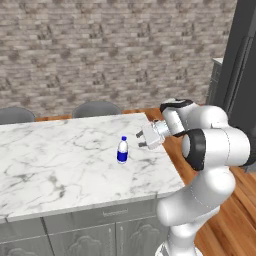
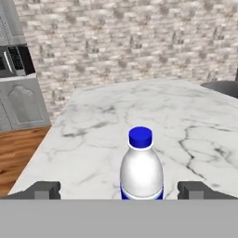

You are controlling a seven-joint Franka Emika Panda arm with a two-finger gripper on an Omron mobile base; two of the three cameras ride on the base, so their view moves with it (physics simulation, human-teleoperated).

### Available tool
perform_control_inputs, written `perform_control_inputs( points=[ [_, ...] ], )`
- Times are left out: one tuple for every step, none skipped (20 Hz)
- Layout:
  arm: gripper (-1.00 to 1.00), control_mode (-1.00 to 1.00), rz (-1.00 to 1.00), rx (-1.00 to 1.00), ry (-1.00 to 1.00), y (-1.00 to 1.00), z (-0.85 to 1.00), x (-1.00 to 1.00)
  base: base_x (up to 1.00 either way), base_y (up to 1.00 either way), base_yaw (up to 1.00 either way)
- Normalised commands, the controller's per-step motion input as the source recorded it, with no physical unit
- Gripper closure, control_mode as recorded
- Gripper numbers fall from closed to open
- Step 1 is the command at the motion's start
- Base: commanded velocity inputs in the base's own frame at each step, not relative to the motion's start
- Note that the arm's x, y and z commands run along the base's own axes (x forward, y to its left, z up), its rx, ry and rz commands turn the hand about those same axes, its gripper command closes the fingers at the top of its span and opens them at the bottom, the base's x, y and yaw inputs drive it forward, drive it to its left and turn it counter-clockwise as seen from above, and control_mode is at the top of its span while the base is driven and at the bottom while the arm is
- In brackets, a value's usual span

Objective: Pick the bottled water from the counter and place it in the open cabinet.

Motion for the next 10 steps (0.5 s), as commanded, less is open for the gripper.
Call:
perform_control_inputs(
  points=[
    [-1.0, -1.0, 0.06, 0.0, 0.22, 0.14, 0.0, 0.02, 0.0, 0.0, 0.0],
    [-1.0, -1.0, 0.04, 0.0, 0.24, 0.14, 0.0, 0.06, 0.0, 0.0, 0.0],
    [-1.0, -1.0, 0.03, 0.0, 0.26, 0.12, 0.0, 0.06, 0.0, 0.0, 0.0],
    [-1.0, -1.0, 0.02, 0.0, 0.27, 0.13, -0.06, 0.07, 0.0, 0.0, 0.0],
    [-1.0, -1.0, 0.01, 0.0, 0.26, 0.07, -0.07, 0.02, 0.0, 0.0, 0.0],
    [-1.0, -1.0, 0.0, 0.0, 0.21, 0.1, -0.09, 0.01, 0.0, 0.0, 0.0],
    [-1.0, -1.0, 0.0, 0.0, 0.19, 0.08, -0.09, 0.01, 0.0, 0.0, 0.0],
    [-1.0, -1.0, 0.0, 0.0, 0.17, 0.01, -0.1, 0.02, 0.0, 0.0, 0.0],
    [-1.0, -1.0, 0.0, 0.0, 0.15, 0.0, -0.13, 0.04, 0.0, 0.0, 0.0],
    [-1.0, -1.0, 0.0, 0.0, 0.12, 0.0, -0.19, 0.06, 0.0, 0.0, 0.0]
  ],
)
